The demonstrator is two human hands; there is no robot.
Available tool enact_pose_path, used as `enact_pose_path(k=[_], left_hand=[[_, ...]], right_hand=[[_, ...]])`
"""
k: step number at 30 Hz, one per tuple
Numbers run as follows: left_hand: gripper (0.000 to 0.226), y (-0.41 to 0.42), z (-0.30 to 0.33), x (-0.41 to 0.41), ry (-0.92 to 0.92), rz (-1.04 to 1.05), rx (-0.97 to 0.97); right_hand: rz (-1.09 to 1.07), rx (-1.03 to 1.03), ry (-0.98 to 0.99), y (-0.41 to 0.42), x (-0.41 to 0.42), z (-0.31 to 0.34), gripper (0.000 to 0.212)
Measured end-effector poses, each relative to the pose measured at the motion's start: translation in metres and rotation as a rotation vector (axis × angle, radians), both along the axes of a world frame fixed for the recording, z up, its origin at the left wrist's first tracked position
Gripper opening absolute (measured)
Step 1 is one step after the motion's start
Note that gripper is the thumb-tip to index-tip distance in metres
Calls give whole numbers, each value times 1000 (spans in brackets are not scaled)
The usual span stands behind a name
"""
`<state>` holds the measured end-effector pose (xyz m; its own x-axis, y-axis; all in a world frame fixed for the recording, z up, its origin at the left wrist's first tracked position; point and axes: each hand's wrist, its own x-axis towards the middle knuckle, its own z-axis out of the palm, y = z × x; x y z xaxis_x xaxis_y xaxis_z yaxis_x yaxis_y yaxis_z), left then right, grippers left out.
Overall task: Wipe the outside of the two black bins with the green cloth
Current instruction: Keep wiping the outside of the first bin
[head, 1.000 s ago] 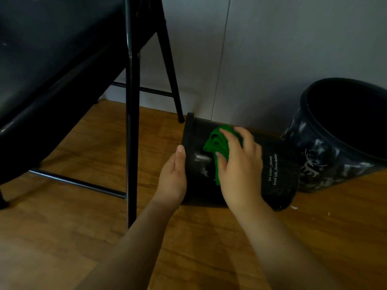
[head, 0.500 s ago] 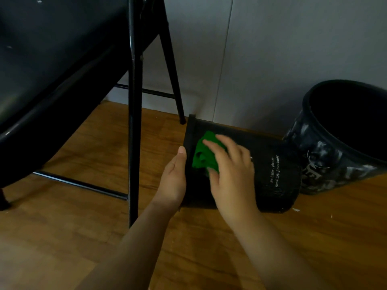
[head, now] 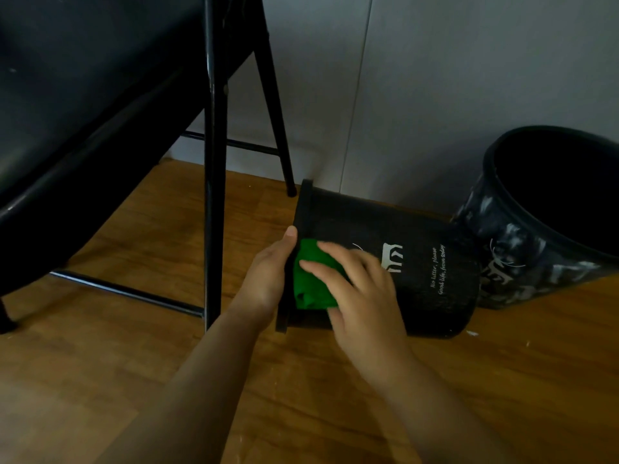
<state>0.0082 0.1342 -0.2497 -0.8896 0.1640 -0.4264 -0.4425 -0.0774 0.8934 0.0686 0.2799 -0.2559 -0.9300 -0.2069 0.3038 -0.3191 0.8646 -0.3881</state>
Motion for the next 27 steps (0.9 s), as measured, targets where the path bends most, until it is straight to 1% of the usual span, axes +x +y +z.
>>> enact_pose_path(k=[2,3,6,7,8,9,11,13,14,16,19,21,22,24,26,27], left_hand=[[50,0,0,1,5,-11,-35],[50,0,0,1,2,-13,-49],[49,2,2,-3,-1,-7,-79],[49,4,3,-4,4,-6,-79],[49,5,3,-4,10,-6,-78],[50,6,4,-5,17,-5,-77],[50,6,2,-5,34,7,-67],[50,4,1,-4,51,16,-56],[51,3,0,-4,57,12,-57],[51,2,-1,-4,62,0,-64],[50,4,0,-5,89,-17,-103],[52,6,0,-6,112,-29,-127],[53,7,-1,-6,117,-28,-137],[56,7,-2,-6,132,-16,-175],[59,6,-6,-5,166,-11,-225],[60,5,-7,-4,171,-14,-240]], right_hand=[[23,62,18,13,3,-4,70],[-28,48,18,19,1,-5,72],[-319,-115,-5,19,-6,-2,69],[-380,-149,4,13,-7,0,69],[-396,-160,19,5,-6,1,69],[-366,-159,25,-3,-4,-1,70],[-214,-111,23,-15,3,-7,72],[-64,-58,47,-13,9,-11,66],[-28,-47,63,-8,8,-12,64],[-52,-45,74,5,5,-11,66],[-281,-150,48,8,2,-7,71],[-349,-173,57,-2,3,-5,71],[-320,-167,58,-7,5,-6,71],[-170,-116,55,-12,10,-12,73],[-26,-27,77,-4,14,-16,70],[-4,-1,89,3,15,-17,68]])
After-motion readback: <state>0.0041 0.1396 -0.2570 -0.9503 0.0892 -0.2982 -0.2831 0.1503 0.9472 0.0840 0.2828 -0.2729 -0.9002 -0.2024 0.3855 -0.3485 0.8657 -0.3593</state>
